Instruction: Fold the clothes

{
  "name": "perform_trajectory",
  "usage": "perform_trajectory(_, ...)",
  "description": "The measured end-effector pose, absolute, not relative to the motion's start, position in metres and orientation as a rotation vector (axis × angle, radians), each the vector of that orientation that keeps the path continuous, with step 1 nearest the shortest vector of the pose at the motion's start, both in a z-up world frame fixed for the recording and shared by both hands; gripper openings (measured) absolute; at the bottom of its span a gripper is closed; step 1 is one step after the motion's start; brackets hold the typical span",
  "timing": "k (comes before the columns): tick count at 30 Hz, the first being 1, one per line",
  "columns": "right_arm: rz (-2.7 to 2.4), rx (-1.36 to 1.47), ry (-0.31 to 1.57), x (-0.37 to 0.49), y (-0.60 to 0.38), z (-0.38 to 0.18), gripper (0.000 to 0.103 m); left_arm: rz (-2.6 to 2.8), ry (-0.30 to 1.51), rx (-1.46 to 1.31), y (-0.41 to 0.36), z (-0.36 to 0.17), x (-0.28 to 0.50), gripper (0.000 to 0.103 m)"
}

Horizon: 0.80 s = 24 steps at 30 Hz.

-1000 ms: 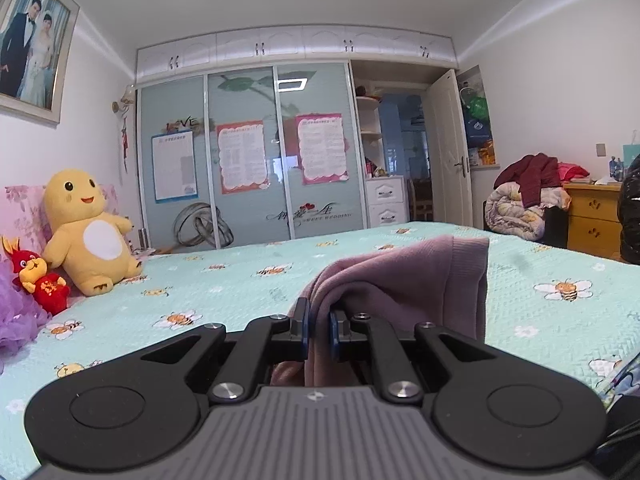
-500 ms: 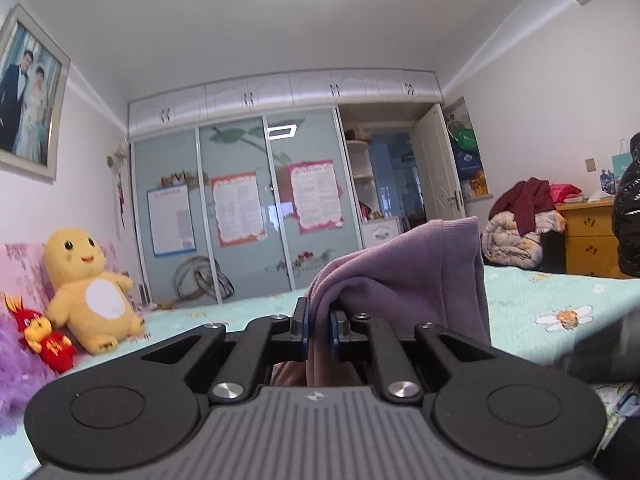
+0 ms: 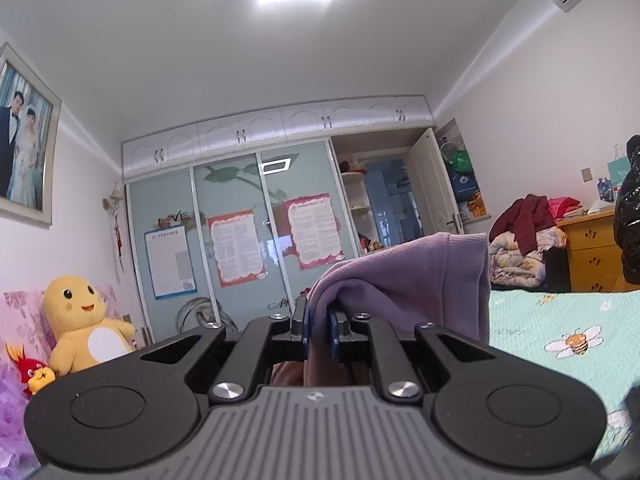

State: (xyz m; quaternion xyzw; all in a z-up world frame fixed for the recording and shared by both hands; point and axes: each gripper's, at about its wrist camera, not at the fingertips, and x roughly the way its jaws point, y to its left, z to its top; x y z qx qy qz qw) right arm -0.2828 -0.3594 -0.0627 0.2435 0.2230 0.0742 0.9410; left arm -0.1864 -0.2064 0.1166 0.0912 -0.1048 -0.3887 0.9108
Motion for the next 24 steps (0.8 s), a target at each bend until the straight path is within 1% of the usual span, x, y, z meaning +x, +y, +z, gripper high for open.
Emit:
perform_trajectory(1, 0.146, 0.503, 0.453, -0.278, -0.357, -0.069, 0.087, -0.803, -0.226, 0.192, -0.207, 0.118, -0.189, 0.013)
perform_trajectory(2, 0.145, 0.524, 0.441, -0.274, -0.359, -0.072, 0.083, -0.802, -0.236, 0.199, -0.208, 0.120, -0.191, 0.015)
perform_trajectory(3, 0.161, 0.551, 0.449, -0.269, -0.362, -0.070, 0.048, -0.802, -0.247, 0.206, -0.209, 0.121, -0.193, 0.015)
perform_trajectory(4, 0.174, 0.571, 0.454, -0.265, -0.365, -0.067, 0.003, -0.798, -0.255, 0.214, -0.209, 0.122, -0.194, 0.015)
perform_trajectory(5, 0.166, 0.563, 0.441, -0.267, -0.370, -0.056, 0.004, -0.789, -0.262, 0.221, -0.208, 0.124, -0.194, 0.015)
perform_trajectory(7, 0.095, 0.496, 0.355, -0.276, -0.369, -0.025, 0.004, -0.769, -0.271, 0.224, -0.205, 0.127, -0.192, 0.016)
perform_trajectory(10, -0.006, 0.372, 0.177, -0.307, -0.377, 0.042, 0.003, -0.745, -0.278, 0.204, -0.198, 0.136, -0.187, 0.016)
perform_trajectory(14, -0.162, 0.133, -0.034, -0.345, -0.370, 0.129, 0.003, -0.724, -0.307, 0.181, -0.196, 0.146, -0.188, 0.016)
perform_trajectory(19, -0.329, 0.053, -0.108, -0.346, -0.373, 0.167, 0.003, -0.716, -0.268, 0.189, -0.203, 0.141, -0.178, 0.016)
perform_trajectory(21, -0.364, 0.066, -0.129, -0.345, -0.374, 0.165, 0.003, -0.716, -0.236, 0.182, -0.200, 0.137, -0.173, 0.016)
perform_trajectory(24, -0.362, 0.090, -0.223, -0.355, -0.375, 0.161, 0.003, -0.707, -0.256, 0.166, -0.188, 0.137, -0.178, 0.016)
